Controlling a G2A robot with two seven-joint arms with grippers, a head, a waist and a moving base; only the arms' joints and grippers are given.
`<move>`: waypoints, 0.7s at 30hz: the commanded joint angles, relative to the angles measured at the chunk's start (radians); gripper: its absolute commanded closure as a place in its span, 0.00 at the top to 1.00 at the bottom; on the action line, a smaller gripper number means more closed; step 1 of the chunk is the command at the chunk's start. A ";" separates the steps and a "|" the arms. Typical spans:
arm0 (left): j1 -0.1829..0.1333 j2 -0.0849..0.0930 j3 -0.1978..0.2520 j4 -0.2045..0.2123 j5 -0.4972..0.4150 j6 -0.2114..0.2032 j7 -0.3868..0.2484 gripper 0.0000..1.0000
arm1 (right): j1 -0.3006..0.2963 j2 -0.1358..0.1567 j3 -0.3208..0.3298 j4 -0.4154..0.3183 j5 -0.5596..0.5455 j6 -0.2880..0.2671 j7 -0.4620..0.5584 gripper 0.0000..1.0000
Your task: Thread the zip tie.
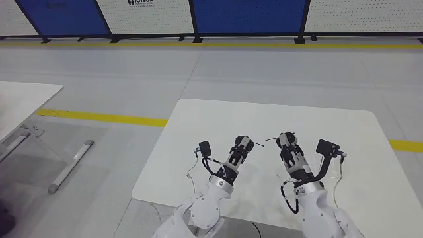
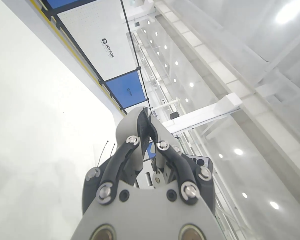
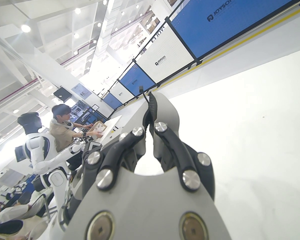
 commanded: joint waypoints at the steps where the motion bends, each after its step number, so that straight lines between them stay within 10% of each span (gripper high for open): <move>1: 0.000 0.000 0.000 0.000 0.000 0.000 0.000 0.00 | 0.000 0.000 0.000 0.000 0.000 0.000 0.000 0.00; 21: 0.000 0.000 0.000 0.000 0.000 0.000 0.000 0.00 | -0.050 -0.004 0.011 -0.018 -0.015 -0.035 -0.013 0.00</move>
